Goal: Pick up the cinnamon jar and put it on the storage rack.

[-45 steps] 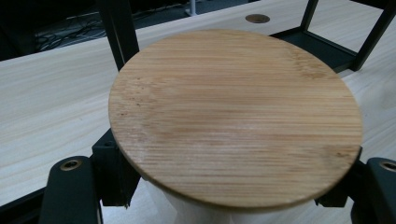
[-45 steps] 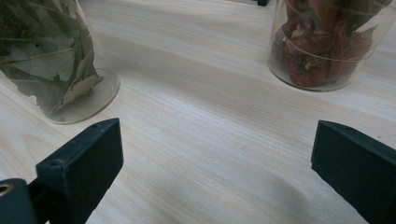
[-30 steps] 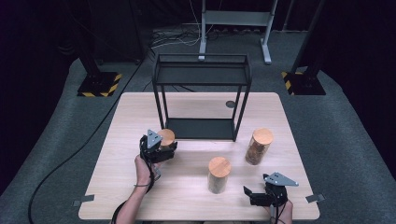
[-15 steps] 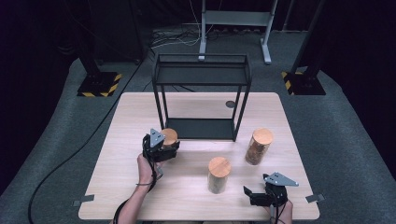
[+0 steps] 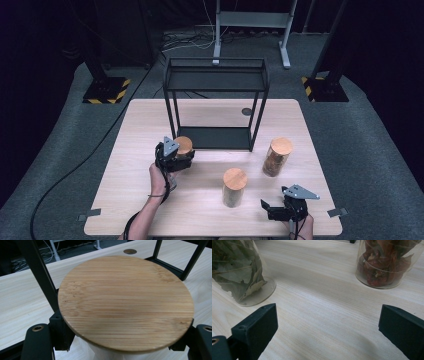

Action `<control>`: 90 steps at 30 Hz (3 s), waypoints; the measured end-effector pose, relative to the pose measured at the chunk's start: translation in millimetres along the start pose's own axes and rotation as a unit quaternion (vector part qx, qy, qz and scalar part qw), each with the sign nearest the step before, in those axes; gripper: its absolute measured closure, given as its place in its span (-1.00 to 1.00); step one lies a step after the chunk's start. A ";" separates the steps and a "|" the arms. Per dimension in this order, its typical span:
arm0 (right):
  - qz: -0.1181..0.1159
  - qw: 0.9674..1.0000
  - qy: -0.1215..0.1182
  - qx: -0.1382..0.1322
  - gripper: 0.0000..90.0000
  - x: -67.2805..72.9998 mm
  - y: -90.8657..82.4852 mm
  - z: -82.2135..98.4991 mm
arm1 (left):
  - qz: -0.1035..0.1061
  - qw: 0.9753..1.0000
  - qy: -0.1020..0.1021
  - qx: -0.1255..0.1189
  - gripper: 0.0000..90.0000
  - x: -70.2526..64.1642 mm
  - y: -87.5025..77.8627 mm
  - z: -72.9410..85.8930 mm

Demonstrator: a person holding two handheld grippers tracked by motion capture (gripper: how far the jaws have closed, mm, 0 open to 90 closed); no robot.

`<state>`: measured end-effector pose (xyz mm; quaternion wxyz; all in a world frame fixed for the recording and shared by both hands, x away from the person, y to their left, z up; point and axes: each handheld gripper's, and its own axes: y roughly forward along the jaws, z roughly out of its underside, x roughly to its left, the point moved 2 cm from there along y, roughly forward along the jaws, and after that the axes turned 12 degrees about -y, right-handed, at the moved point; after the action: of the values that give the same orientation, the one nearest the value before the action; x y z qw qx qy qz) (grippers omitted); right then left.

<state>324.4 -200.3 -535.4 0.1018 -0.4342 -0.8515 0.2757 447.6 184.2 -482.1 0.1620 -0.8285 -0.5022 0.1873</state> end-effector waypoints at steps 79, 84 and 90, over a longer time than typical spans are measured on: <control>0.000 1.000 0.000 -0.002 -0.97 0.0 -0.3 0.0 | 0.015 1.000 0.003 0.012 -0.44 -15.5 39.5 -22.2; 0.000 1.000 0.000 -0.001 -0.97 0.0 -0.1 0.0 | 0.015 1.000 -0.001 0.012 -0.44 -14.8 43.1 -24.1; 0.000 1.000 0.000 0.000 -0.97 -0.1 0.0 0.0 | 0.015 1.000 -0.004 0.011 -0.44 -15.7 47.7 -28.0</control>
<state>324.4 -200.4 -535.4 0.1017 -0.4344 -0.8514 0.2756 491.0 146.9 -476.9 0.1661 -0.8333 -0.4883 0.1989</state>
